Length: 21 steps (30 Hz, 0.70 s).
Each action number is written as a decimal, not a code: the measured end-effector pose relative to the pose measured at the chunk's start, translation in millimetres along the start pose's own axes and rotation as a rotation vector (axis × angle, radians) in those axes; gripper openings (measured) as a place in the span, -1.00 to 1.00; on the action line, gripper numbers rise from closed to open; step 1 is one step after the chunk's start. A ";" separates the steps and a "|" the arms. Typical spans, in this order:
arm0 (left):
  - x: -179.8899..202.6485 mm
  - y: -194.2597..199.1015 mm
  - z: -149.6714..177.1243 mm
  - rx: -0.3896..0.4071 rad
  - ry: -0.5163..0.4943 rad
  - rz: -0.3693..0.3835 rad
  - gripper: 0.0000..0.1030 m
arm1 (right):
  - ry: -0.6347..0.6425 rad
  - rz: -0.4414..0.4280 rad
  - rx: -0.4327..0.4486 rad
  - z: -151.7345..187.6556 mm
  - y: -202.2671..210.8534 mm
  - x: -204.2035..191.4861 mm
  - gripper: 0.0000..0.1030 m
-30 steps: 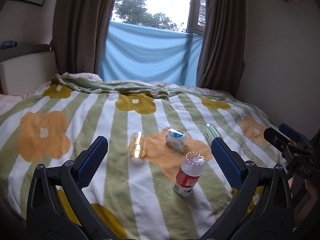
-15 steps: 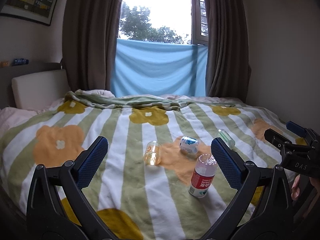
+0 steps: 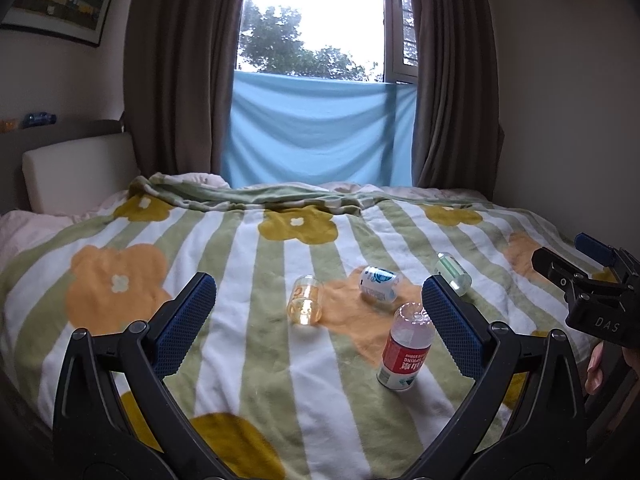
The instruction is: Flip cup upside down
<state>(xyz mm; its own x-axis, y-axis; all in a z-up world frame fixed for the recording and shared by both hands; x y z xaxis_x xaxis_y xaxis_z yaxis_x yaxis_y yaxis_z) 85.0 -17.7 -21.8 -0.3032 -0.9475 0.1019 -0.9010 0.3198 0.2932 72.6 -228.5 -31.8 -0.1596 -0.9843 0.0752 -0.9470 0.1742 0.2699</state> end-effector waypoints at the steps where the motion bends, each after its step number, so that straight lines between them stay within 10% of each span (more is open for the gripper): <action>1: 0.1 -0.1 -0.1 -0.001 0.000 0.002 0.99 | 0.000 0.000 0.000 0.1 0.0 0.0 0.99; 21: -1.5 -3.4 4.5 0.001 0.013 -0.006 0.99 | -0.011 -0.002 -0.012 2.8 -2.4 1.5 0.99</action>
<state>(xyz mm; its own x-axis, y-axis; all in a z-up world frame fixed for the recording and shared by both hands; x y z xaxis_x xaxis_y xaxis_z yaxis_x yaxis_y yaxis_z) 87.1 -17.4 -27.2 -0.2935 -0.9493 0.1123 -0.9031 0.3138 0.2932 73.8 -230.4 -35.1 -0.1612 -0.9848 0.0641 -0.9437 0.1728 0.2819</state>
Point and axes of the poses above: each gripper's, at about its wrist camera, not at the fingertips, and y roughly against the way its jaws point, x to its right, z to its underside, the point moved 9 cm from there along -y, roughly the way its jaws point, and after that the axes turned 11 degrees about z, right-handed, at the moved point
